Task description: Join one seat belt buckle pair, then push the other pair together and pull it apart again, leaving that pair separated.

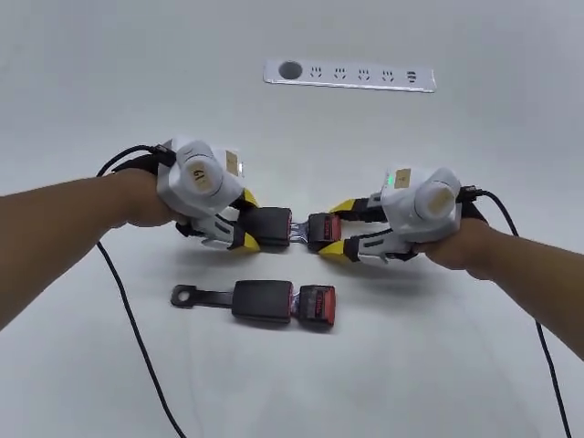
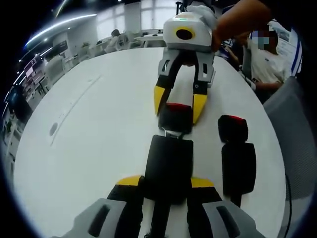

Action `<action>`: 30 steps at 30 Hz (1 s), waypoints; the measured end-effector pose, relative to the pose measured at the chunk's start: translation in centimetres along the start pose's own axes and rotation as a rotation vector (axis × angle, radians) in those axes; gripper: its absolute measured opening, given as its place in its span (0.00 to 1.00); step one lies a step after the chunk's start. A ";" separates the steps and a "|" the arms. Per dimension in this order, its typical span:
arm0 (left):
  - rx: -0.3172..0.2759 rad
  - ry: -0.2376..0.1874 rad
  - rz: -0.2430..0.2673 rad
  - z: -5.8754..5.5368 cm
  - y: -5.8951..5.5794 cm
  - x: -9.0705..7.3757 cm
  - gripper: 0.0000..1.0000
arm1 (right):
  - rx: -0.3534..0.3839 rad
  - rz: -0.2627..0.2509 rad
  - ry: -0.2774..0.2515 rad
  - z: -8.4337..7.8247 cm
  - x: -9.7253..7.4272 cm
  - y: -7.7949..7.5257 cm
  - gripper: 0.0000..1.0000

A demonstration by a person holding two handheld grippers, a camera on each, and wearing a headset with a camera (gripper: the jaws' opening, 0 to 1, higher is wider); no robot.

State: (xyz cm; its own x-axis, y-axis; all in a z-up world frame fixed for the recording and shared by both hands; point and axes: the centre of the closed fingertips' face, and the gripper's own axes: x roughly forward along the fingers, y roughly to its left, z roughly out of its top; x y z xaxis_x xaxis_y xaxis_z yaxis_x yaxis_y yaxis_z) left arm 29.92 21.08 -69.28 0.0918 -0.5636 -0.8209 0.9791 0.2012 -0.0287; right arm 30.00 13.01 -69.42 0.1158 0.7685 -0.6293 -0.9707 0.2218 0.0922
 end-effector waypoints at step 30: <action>0.132 0.116 -0.074 -0.1 0.3 0.5 0.33 | -0.014 0.009 0.031 1.2 1.6 0.0 0.32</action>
State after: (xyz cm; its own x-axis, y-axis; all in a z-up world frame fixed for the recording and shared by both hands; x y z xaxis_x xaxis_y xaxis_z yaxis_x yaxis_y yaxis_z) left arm 30.26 20.93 -69.71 0.0050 -0.4755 -0.8797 0.9984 0.0513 -0.0221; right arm 30.41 14.99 -69.54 0.1007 0.7514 -0.6521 -0.9745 0.2065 0.0874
